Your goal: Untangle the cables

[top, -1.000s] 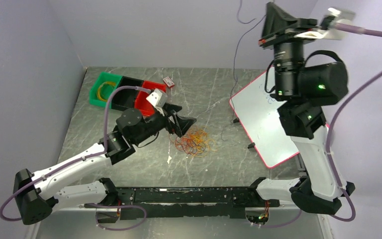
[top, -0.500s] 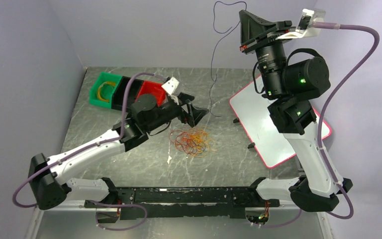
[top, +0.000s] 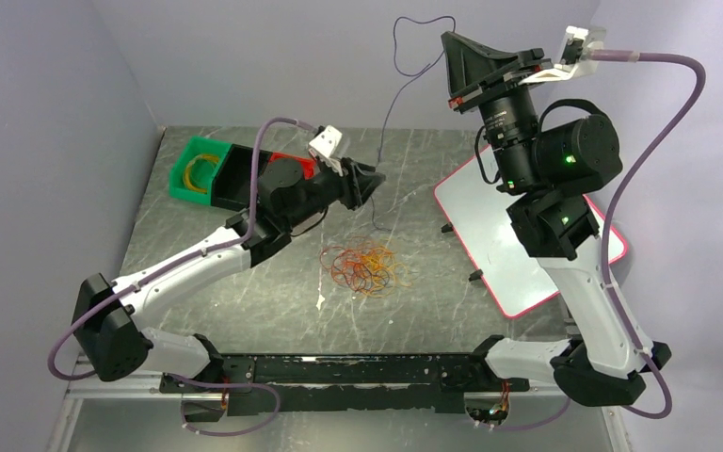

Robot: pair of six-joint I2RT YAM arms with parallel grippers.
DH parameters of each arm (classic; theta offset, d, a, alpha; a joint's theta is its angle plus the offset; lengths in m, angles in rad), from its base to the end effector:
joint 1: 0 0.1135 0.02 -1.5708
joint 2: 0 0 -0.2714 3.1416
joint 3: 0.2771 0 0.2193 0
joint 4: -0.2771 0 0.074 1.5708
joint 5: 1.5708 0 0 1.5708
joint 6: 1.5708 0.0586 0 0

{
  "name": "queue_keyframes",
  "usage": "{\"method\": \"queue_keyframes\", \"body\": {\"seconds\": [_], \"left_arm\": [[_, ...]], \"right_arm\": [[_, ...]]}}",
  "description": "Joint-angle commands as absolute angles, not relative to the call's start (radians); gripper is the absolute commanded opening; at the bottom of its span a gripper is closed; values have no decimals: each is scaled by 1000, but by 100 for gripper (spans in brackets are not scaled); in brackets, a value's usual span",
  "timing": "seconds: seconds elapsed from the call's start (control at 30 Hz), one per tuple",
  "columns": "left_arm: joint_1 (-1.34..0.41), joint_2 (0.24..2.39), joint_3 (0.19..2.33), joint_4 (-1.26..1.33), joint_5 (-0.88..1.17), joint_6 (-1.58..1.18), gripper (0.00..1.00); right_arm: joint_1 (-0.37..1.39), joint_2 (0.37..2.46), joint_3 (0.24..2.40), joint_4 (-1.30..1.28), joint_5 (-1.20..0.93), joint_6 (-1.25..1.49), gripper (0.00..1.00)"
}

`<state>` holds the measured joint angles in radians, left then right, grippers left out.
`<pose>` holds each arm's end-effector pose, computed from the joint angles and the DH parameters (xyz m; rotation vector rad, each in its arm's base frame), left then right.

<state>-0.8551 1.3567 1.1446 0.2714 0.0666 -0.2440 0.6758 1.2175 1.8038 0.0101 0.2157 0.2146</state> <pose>0.2027 -0.2391 0.4008 0.5298 1.4934 -0.9227 0.1461 0.1011 0.6085 -0.0294 1.0131 0.7101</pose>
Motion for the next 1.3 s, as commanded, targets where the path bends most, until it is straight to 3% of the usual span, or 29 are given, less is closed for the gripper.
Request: {"method": "queue_keyframes", "body": {"seconds": [0.0,0.17,0.5,0.8,1.27], "left_arm": [[-826,1328,1113,334,122,-262,32],[-825,1301,1096,318,130,-264,8],[-793,1197,1184,125,81,-234,7],[-747,1097,1334,-120,28,-192,7],[-562,1122,1456,-269,87,-245,7]], "right_arm": [[681,1184,1772,28,206,241,0],[681,1169,1746,23,222,244,0],[681,1095,1652,-78,266,266,0],[682,1081,1529,-236,141,405,0],[681,1150,1244,-116,-66,460,0]]}}
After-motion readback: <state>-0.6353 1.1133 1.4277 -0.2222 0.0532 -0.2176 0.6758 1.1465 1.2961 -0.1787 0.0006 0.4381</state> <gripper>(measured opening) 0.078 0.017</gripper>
